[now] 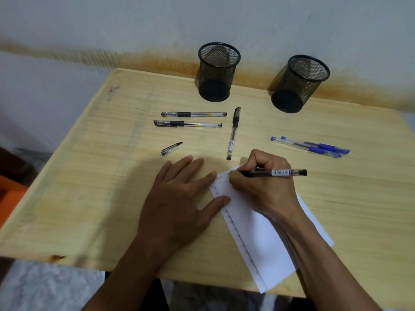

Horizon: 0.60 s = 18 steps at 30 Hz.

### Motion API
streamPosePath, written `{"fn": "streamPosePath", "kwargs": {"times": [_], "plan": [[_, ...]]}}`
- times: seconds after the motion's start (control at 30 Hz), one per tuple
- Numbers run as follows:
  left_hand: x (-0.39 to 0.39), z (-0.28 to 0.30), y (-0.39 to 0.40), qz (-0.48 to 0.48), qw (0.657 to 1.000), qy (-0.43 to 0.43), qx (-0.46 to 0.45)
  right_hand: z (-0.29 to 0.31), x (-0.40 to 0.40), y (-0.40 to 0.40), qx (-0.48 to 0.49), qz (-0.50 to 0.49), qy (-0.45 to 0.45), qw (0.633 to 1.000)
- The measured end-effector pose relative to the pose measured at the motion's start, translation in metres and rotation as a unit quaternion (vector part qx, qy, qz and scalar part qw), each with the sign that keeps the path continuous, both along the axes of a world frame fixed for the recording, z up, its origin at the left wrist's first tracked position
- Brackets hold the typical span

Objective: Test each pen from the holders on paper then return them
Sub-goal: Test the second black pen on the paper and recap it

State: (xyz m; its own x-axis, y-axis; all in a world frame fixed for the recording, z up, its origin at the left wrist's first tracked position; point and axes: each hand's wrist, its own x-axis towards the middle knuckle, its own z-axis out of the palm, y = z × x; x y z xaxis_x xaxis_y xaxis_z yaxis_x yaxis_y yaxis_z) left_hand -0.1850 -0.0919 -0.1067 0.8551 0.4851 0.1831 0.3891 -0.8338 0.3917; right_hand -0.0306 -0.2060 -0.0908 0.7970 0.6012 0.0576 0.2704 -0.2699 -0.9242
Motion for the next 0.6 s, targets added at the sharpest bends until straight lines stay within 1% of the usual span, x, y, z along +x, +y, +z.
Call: {"fn": "streamPosePath", "kwargs": {"times": [0.27, 0.43, 0.6], "plan": [[0.0, 0.0007, -0.0005, 0.003, 1.0, -0.01, -0.002, 0.003, -0.001, 0.0001, -0.001, 0.007, -0.009, 1.0], [0.0001, 0.0013, -0.0004, 0.005, 1.0, -0.002, -0.005, 0.0026, -0.0001, -0.001, 0.025, 0.011, 0.026, 0.999], [-0.0003, 0.0012, -0.0007, 0.005, 1.0, -0.002, -0.008, 0.0025, -0.0012, -0.001, 0.012, 0.011, 0.011, 1.0]]}}
